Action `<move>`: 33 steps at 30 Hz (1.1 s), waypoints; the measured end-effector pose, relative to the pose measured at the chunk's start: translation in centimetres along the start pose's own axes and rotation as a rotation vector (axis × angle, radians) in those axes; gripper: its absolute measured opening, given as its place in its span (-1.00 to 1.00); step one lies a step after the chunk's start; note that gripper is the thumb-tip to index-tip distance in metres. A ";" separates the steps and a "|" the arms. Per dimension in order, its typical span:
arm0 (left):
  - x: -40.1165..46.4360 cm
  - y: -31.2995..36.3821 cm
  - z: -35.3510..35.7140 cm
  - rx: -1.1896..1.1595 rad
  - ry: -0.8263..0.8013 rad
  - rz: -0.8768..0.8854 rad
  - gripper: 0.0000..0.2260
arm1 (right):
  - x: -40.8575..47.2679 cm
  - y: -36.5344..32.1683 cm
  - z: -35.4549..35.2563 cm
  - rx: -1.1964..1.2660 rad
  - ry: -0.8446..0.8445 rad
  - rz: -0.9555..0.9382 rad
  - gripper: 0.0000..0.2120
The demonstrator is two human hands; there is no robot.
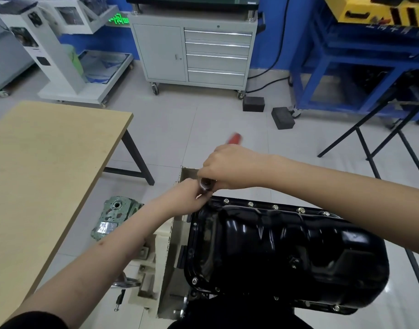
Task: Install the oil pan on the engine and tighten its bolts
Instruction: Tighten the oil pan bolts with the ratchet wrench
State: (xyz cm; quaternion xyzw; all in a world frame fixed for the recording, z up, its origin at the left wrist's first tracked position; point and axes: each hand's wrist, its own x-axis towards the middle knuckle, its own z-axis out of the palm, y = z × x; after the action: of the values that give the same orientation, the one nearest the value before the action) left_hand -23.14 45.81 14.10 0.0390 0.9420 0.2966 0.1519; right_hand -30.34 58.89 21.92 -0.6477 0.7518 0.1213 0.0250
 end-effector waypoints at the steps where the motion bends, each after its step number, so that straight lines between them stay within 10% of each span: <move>1: -0.1 -0.1 0.0 0.001 0.024 -0.019 -0.72 | 0.0 0.0 0.0 0.024 -0.009 0.054 -0.76; 33: -0.2 -0.4 1.1 -0.027 0.122 -0.016 -0.75 | -1.0 -0.2 0.6 0.164 -0.045 0.185 -0.63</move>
State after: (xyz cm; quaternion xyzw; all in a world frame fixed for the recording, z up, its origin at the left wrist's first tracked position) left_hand -22.54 46.04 13.03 0.0113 0.9458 0.3099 0.0969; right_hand -30.08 59.93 21.50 -0.5685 0.8149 0.0759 0.0836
